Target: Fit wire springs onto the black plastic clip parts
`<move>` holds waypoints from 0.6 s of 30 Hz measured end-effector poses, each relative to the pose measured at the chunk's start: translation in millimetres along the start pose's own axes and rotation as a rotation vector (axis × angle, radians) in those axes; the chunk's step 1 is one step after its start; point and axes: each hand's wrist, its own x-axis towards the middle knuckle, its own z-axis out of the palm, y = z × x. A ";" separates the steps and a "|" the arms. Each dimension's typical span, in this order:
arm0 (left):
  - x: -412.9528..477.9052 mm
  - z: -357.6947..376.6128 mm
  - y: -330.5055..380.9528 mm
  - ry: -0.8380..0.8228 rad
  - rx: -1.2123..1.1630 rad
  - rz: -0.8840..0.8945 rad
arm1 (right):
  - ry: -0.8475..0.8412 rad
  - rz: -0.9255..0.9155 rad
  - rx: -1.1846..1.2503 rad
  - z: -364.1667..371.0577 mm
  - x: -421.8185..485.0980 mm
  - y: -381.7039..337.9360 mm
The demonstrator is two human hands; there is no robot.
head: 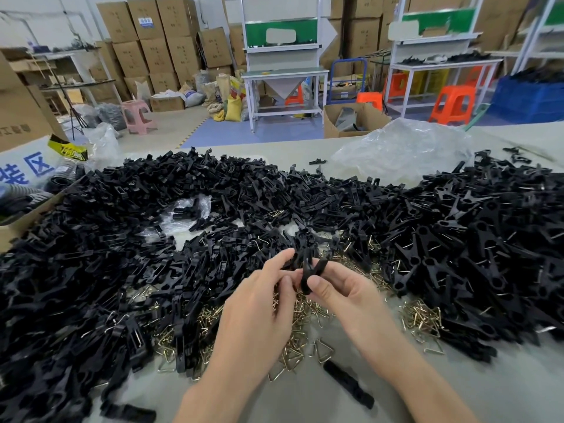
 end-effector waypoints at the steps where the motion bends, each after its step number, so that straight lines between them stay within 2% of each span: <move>1: -0.3 -1.4 1.0 0.025 0.047 0.023 | 0.001 0.006 0.007 2.2 0.2 1.2; 4: 0.7 -4.6 -0.9 0.108 0.160 0.093 | 0.085 0.036 0.110 1.5 1.5 0.7; 6: 3.9 -7.1 -6.4 0.108 0.208 0.062 | 0.175 0.049 0.187 -4.4 3.4 -1.4; 9: 4.4 -7.6 -16.3 -0.096 0.378 0.043 | 0.274 0.075 0.223 -11.4 6.2 -3.1; 12: 2.6 -3.3 -24.1 -0.335 0.521 -0.011 | 0.291 0.092 0.133 -12.0 6.0 -3.0; 15: 5.1 -3.1 -28.1 -0.353 0.534 -0.034 | 0.301 0.101 0.102 -12.5 5.8 -1.4; 18: 5.9 -3.0 -30.3 -0.305 0.464 -0.036 | 0.296 0.093 0.090 -13.2 5.4 -1.8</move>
